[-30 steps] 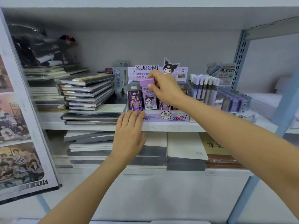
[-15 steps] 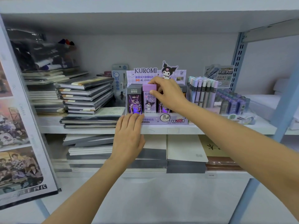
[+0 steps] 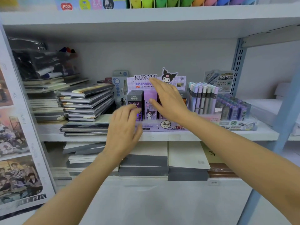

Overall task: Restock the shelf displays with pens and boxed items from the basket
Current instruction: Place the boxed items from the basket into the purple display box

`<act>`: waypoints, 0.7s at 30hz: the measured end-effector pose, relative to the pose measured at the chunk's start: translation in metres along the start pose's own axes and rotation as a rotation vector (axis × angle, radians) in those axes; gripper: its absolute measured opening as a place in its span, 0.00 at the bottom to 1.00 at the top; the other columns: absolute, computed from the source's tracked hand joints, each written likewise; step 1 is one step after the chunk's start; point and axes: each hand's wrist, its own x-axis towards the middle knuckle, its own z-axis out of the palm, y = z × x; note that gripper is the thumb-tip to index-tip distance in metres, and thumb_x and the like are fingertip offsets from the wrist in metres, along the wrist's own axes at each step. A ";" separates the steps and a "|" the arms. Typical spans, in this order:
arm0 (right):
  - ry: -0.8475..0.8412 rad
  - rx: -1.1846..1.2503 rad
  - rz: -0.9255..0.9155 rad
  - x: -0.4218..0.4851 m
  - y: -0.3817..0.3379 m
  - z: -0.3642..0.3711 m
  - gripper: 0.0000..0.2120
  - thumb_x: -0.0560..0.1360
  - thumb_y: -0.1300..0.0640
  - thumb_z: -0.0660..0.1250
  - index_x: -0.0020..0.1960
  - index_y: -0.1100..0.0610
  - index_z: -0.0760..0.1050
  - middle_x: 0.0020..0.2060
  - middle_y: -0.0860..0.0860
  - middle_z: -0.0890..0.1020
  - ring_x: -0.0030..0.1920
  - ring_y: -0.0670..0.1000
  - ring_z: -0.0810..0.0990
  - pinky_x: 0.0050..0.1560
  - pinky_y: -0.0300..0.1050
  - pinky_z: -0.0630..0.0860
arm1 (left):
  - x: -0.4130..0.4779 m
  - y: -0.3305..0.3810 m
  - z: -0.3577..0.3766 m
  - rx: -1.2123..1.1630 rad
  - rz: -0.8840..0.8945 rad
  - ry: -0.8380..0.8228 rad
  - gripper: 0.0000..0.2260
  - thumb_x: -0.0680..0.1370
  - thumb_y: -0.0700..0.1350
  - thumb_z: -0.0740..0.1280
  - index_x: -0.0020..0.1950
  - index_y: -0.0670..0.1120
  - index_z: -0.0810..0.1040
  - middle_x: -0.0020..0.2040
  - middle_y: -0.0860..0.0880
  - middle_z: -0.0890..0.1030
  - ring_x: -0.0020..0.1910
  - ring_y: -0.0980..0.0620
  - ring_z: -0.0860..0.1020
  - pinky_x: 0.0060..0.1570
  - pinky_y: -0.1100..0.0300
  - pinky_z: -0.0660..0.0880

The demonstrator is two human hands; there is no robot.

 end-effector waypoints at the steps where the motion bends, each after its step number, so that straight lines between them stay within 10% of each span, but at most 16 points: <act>1: 0.017 -0.032 -0.010 0.000 0.002 -0.002 0.29 0.81 0.51 0.60 0.78 0.57 0.55 0.76 0.52 0.60 0.75 0.52 0.59 0.75 0.51 0.52 | 0.012 -0.002 -0.004 0.000 -0.009 0.038 0.19 0.77 0.44 0.63 0.66 0.39 0.73 0.65 0.41 0.74 0.65 0.40 0.71 0.65 0.47 0.67; 21: -0.198 -0.222 0.094 -0.009 0.032 -0.026 0.29 0.79 0.43 0.61 0.74 0.57 0.62 0.69 0.56 0.72 0.67 0.57 0.71 0.65 0.54 0.68 | 0.074 -0.013 0.006 0.072 -0.062 -0.260 0.30 0.80 0.57 0.59 0.77 0.41 0.61 0.73 0.42 0.68 0.72 0.43 0.64 0.72 0.49 0.60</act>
